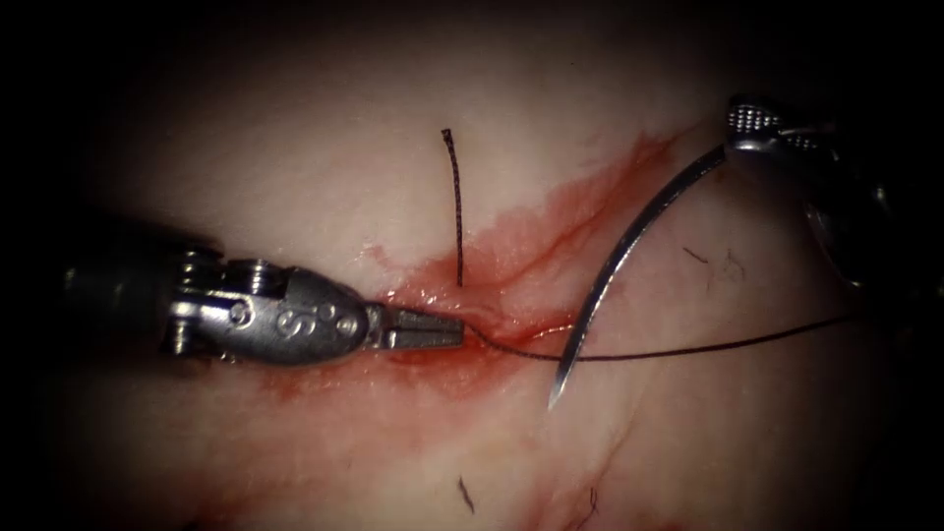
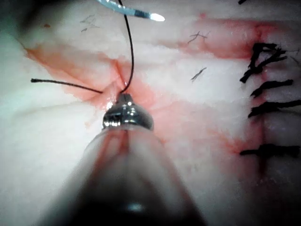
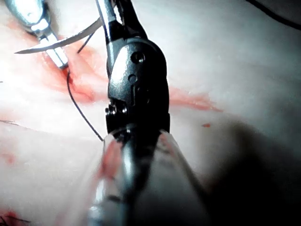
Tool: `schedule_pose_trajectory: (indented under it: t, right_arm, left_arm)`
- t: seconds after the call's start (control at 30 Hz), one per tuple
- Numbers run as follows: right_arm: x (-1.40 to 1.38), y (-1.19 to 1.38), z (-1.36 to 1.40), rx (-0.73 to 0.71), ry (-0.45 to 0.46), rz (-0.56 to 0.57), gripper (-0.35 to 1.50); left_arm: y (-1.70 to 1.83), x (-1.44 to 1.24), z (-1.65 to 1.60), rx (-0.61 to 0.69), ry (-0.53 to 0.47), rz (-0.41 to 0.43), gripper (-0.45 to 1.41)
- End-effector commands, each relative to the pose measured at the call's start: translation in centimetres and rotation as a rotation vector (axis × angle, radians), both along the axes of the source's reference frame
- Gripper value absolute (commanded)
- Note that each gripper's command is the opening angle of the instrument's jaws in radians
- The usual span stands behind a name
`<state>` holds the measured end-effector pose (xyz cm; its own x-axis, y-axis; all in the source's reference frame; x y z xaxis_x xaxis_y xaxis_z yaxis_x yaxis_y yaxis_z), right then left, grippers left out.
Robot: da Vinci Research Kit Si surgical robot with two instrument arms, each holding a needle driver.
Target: Wound Closure
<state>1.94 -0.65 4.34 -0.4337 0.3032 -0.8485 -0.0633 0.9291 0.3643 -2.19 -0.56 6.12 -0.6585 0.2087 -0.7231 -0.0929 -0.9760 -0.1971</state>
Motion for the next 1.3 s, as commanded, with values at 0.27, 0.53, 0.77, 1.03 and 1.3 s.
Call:
schedule_pose_trajectory:
  t: [0.27,0.53,0.77,1.03,1.3]
  right_arm:
    - [0.11,0.04,-0.09,0.003,0.008,0.000,-0.35]
    - [0.12,0.03,-0.16,0.008,0.014,0.000,-0.35]
    - [0.14,0.00,-0.20,0.009,0.016,-0.003,-0.35]
    - [0.17,0.02,-0.28,-0.003,0.050,-0.054,-0.35]
    - [0.20,0.10,-0.29,-0.014,0.096,-0.115,-0.35]
  left_arm:
    - [-0.02,0.01,0.23,-0.028,0.164,0.036,-0.45]
    - [-0.02,0.14,0.37,-0.043,0.293,0.074,-0.45]
    - [-0.03,0.07,0.33,-0.070,0.334,0.074,-0.45]
    - [0.30,-0.11,0.18,-0.036,0.424,0.104,-0.45]
    - [0.56,-0.22,0.22,0.173,0.416,0.243,-0.45]
